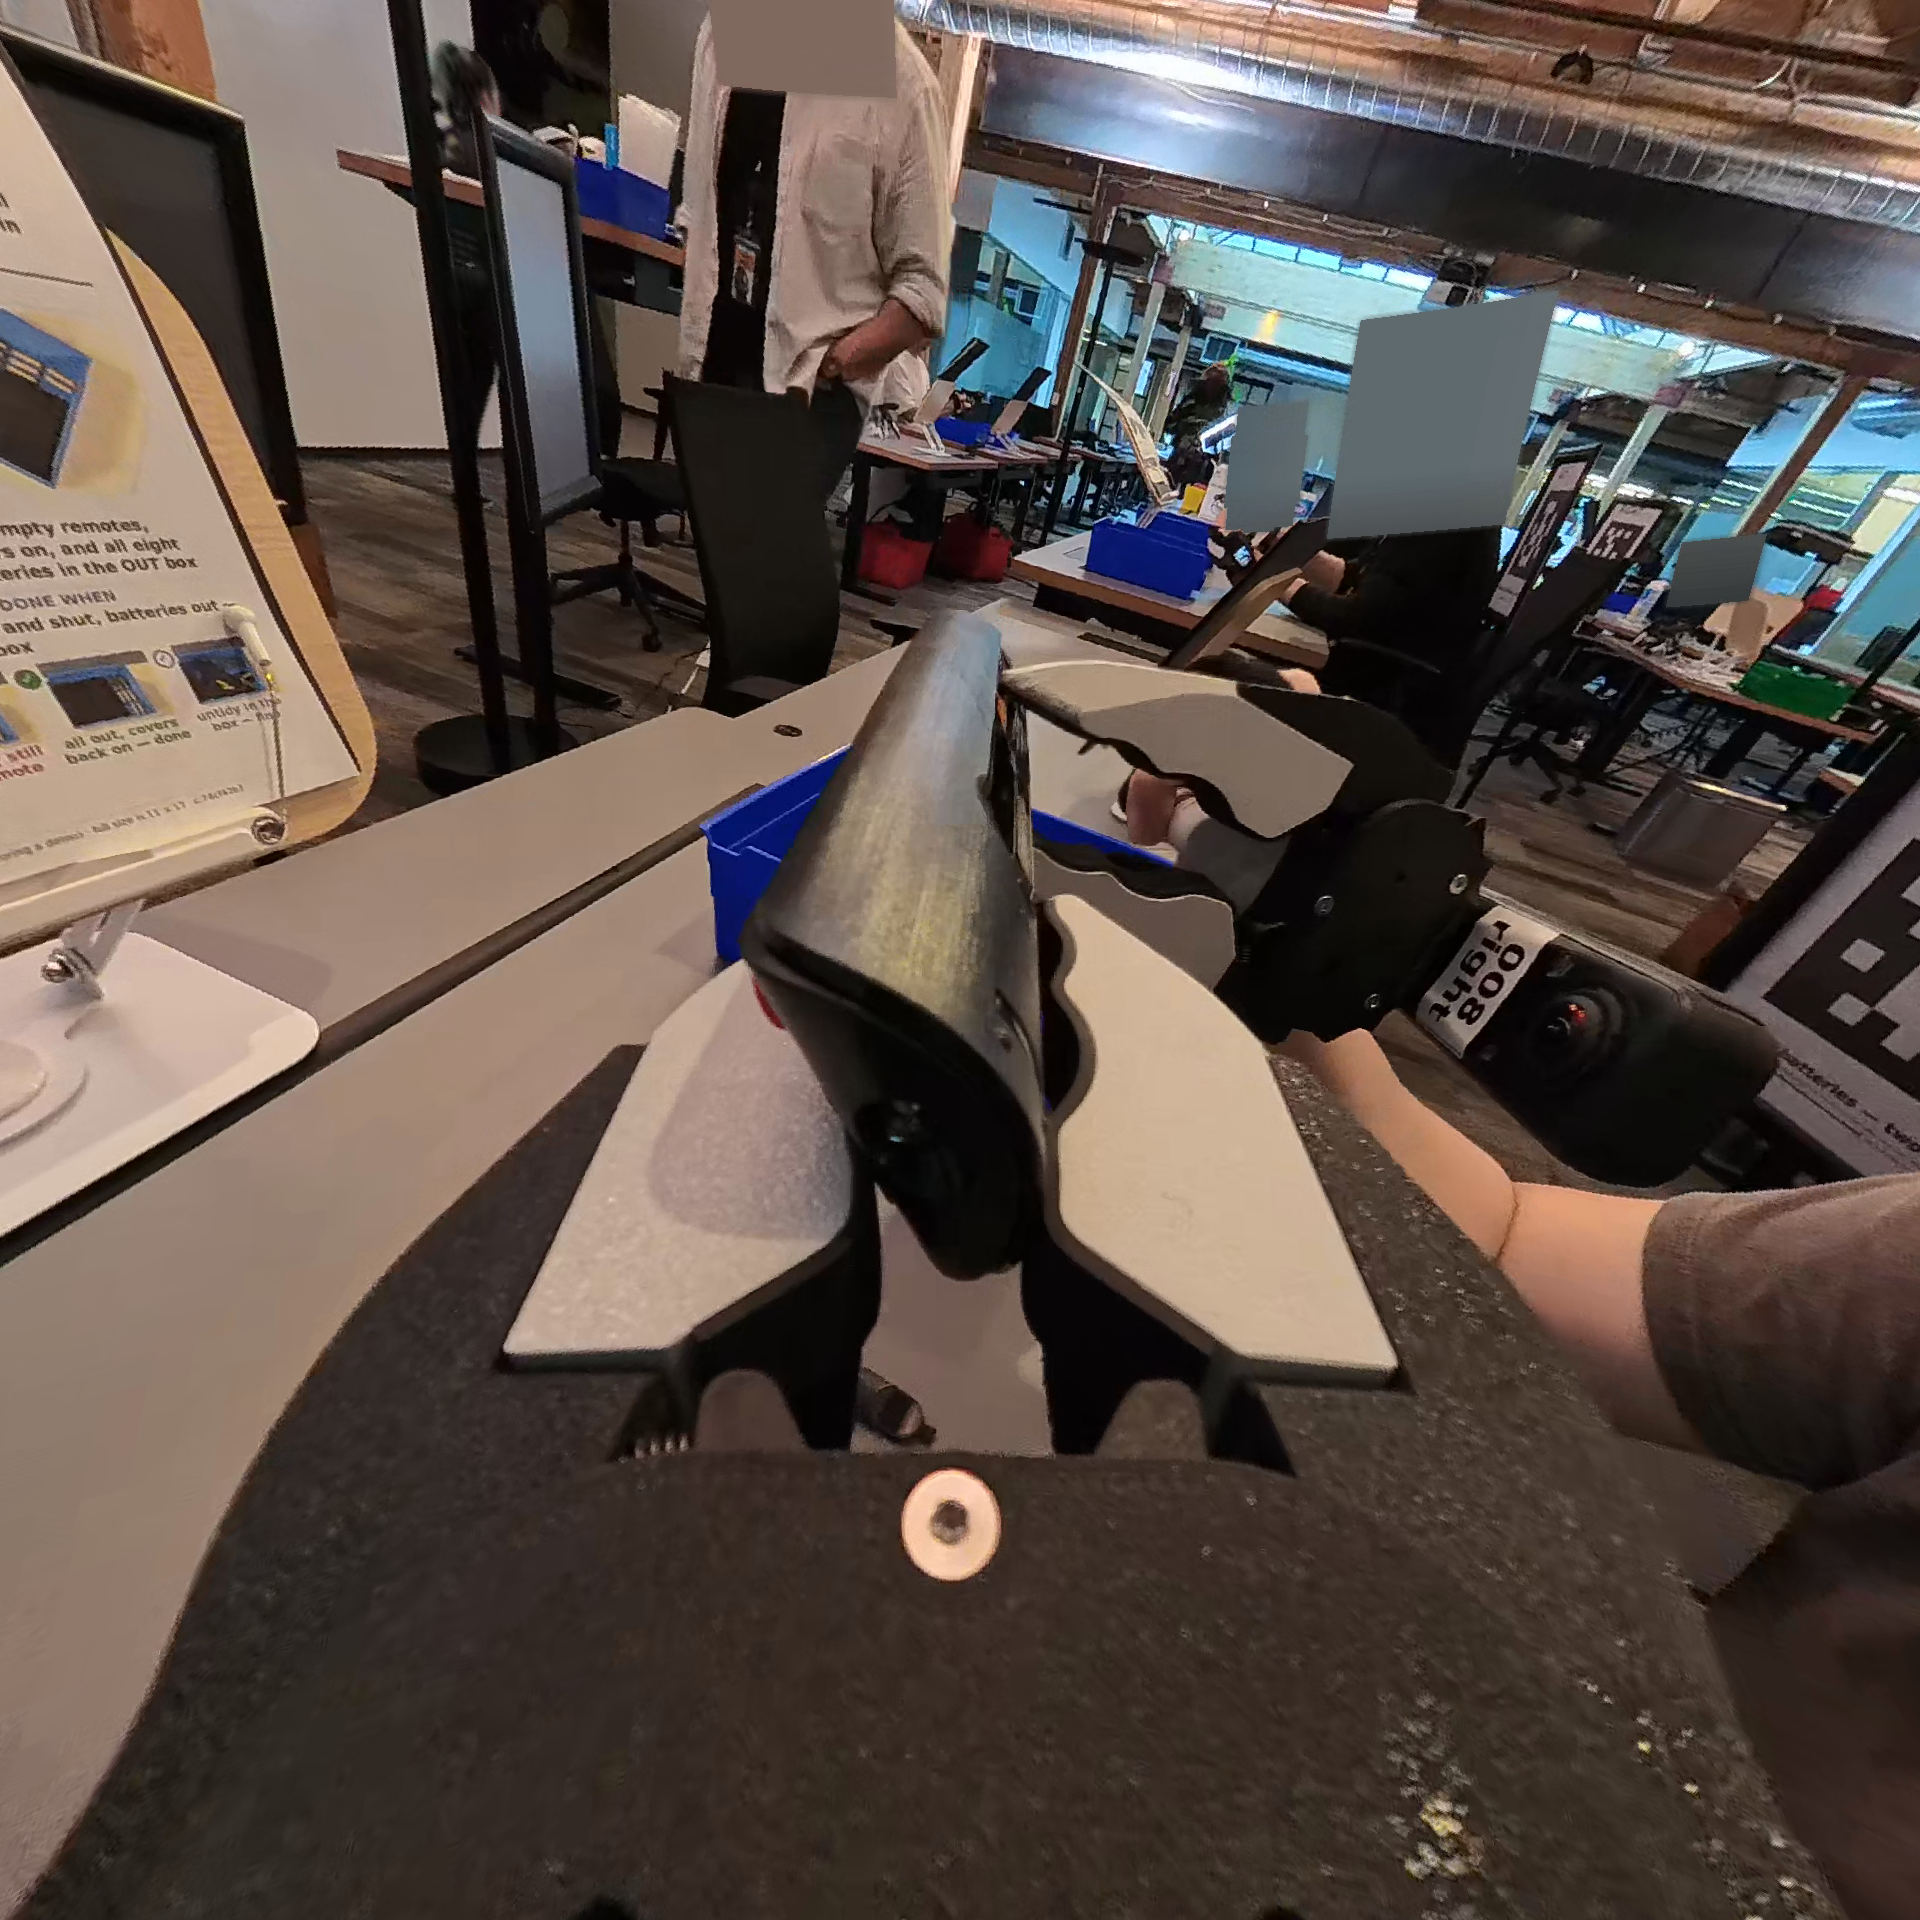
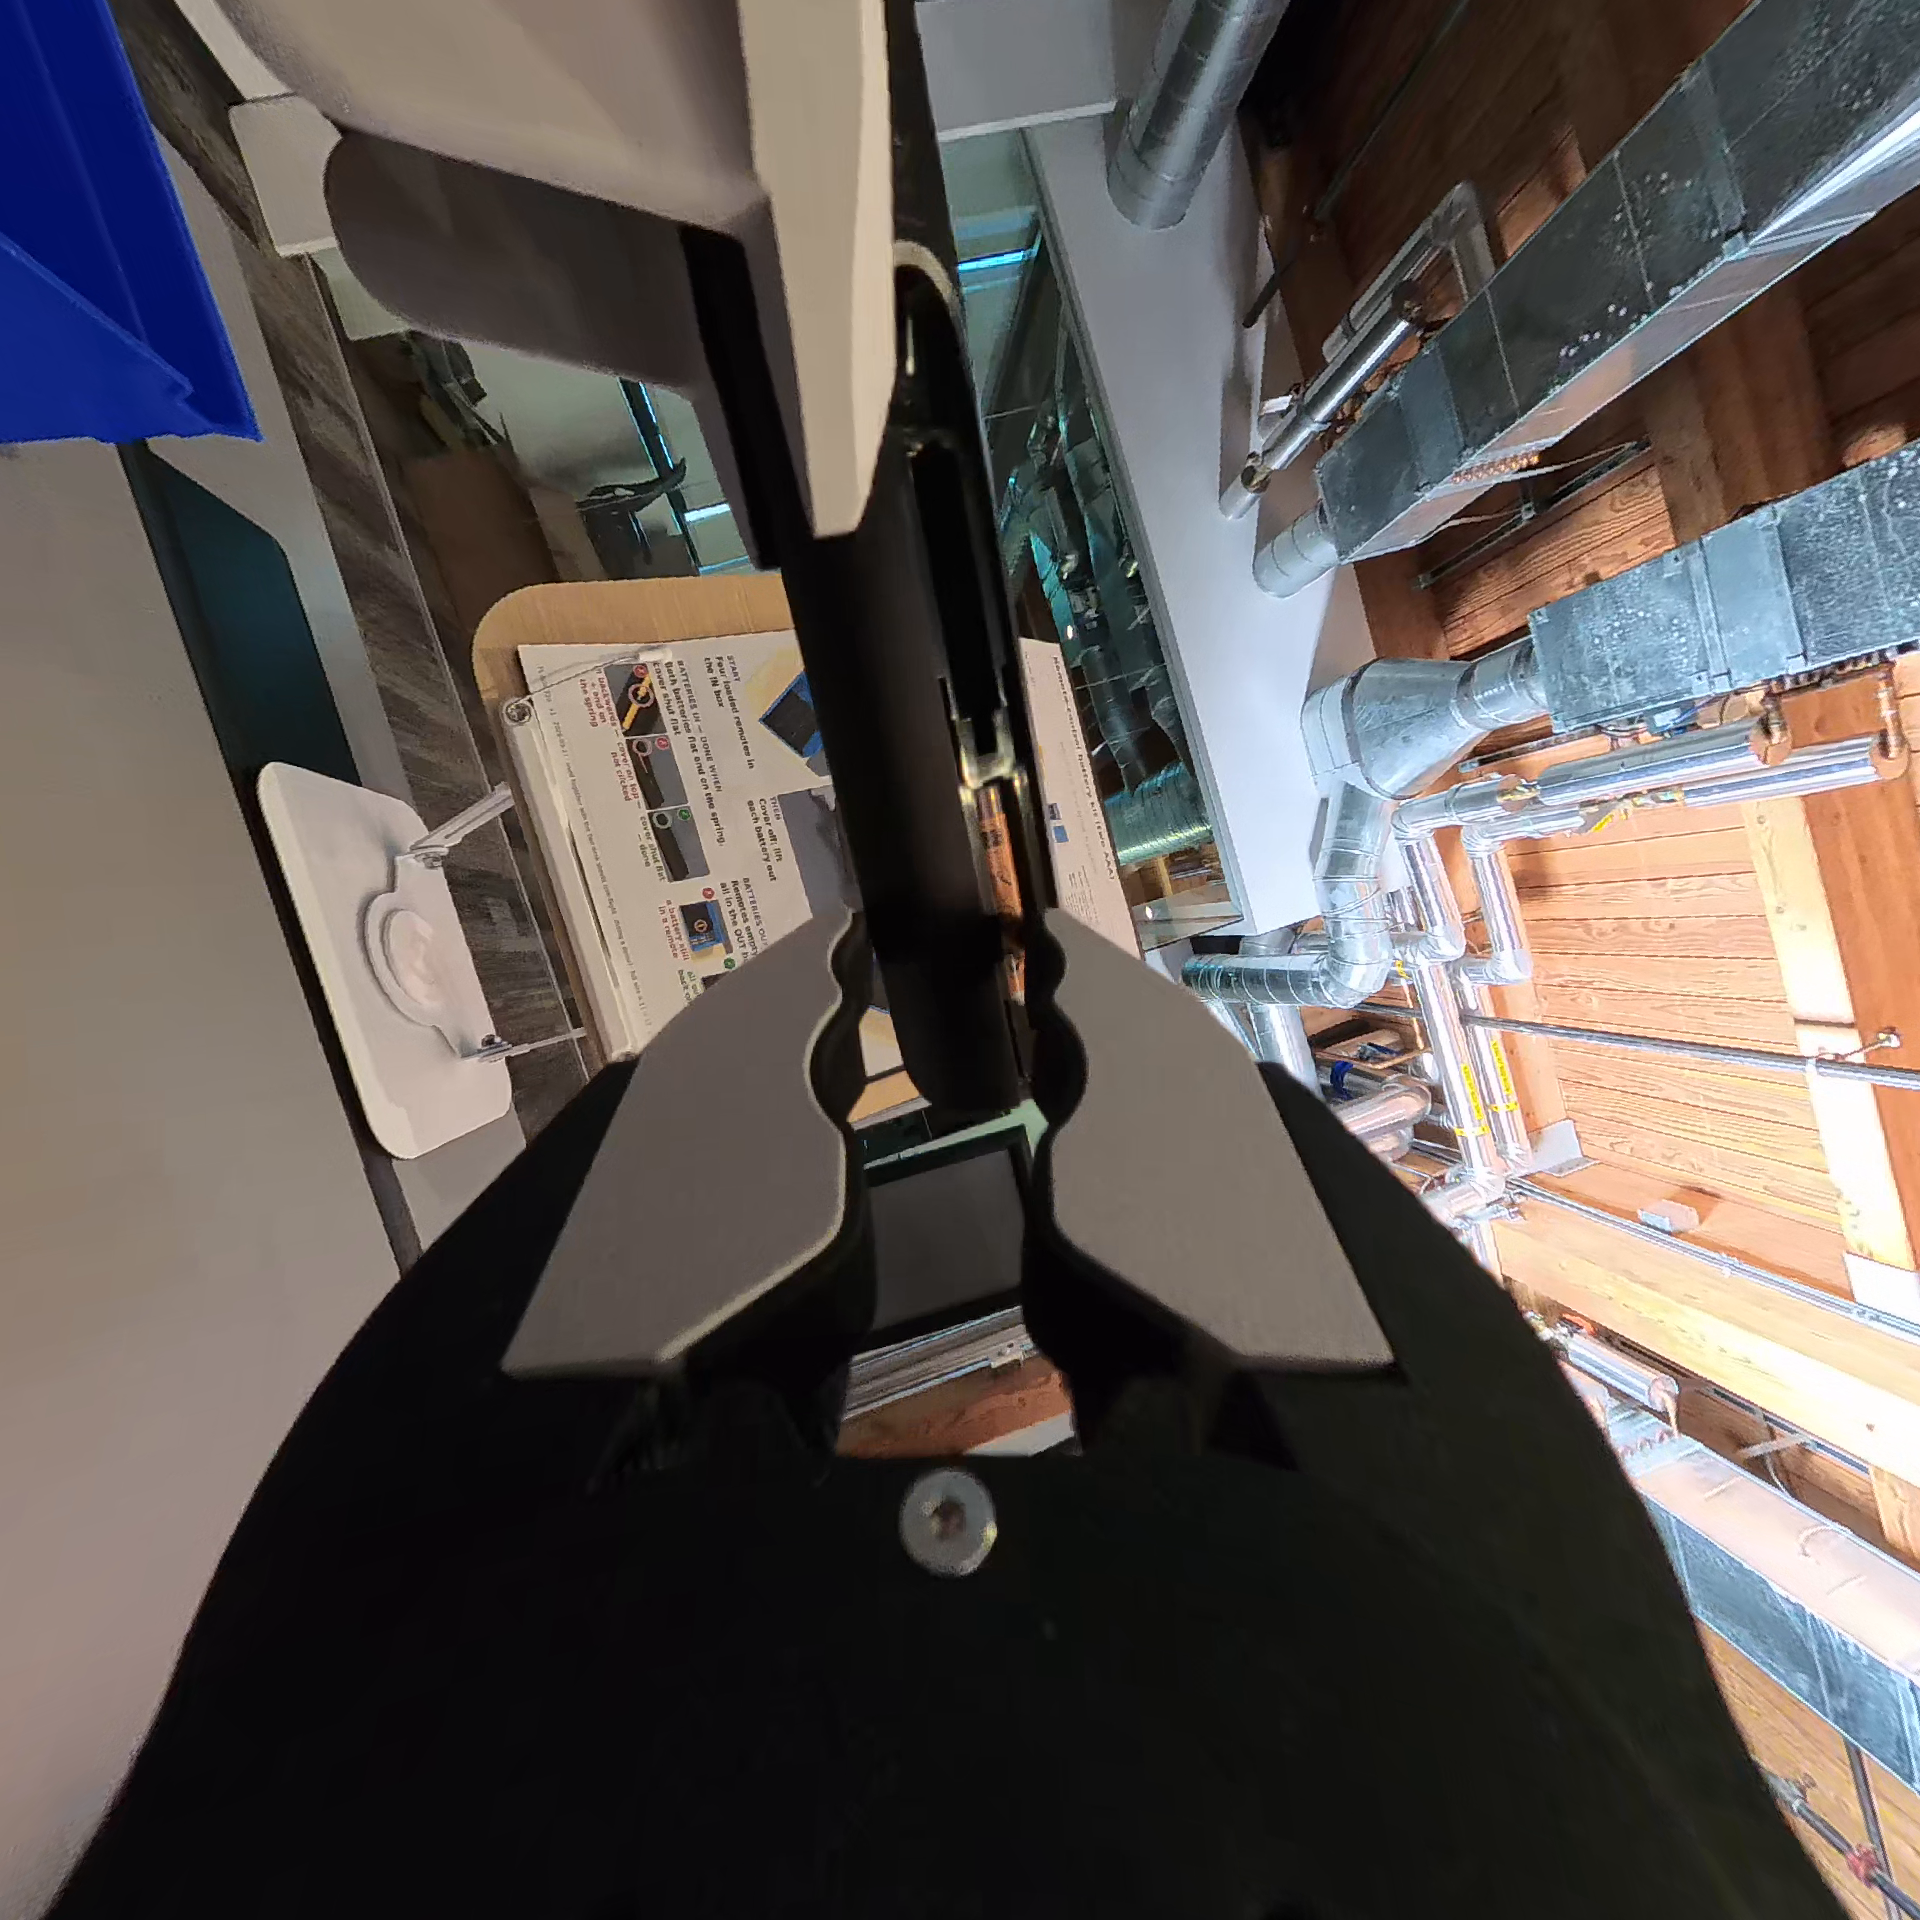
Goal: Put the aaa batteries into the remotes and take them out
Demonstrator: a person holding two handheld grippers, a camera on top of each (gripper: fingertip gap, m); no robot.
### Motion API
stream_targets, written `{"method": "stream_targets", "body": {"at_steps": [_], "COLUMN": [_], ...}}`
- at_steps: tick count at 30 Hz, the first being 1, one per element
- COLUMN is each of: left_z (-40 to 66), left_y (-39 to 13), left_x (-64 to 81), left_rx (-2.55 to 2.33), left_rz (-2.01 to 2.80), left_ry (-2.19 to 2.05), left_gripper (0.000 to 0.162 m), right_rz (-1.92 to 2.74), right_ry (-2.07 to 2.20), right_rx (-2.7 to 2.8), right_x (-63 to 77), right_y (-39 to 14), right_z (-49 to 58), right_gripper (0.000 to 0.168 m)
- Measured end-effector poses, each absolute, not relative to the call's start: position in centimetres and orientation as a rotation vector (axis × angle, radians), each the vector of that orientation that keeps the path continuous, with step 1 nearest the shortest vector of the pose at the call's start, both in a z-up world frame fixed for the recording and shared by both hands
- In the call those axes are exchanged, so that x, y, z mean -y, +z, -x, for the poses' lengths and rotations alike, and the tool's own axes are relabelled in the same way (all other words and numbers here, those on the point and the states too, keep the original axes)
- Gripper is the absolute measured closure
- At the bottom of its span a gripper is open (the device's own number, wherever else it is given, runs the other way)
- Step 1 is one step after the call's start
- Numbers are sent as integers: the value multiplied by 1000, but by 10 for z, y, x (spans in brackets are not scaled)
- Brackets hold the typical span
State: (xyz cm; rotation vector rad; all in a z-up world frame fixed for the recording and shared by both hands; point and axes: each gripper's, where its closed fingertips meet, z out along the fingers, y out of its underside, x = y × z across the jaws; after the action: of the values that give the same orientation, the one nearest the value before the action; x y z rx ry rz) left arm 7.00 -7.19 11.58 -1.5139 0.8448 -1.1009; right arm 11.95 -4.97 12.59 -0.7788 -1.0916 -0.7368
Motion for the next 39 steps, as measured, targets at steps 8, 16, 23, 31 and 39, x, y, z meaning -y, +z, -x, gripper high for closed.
{"method": "stream_targets", "body": {"at_steps": [8, 16, 23, 31, 39], "left_z": [-67, -65, -62, -69, -74], "left_y": [122, 123, 130, 121, 136], "left_x": [71, 71, 73, 73, 72], "left_rx": [-813, -809, -815, -907, -783], "left_rz": [1487, 1486, 1437, 1405, 1274], "left_ry": [-1104, -1107, -1148, -1034, -1217], "left_gripper": [133, 133, 131, 134, 114], "right_rz": [783, 781, 734, 706, 628], "right_ry": [-753, -766, -746, -722, -767], "right_rx": [1086, 1093, 1090, 1111, 1104], "right_x": [51, 52, 59, 62, 68], "right_y": [125, 124, 127, 121, 125], "right_z": [-116, -115, -112, -97, -96], "right_gripper": [140, 141, 141, 146, 146]}}
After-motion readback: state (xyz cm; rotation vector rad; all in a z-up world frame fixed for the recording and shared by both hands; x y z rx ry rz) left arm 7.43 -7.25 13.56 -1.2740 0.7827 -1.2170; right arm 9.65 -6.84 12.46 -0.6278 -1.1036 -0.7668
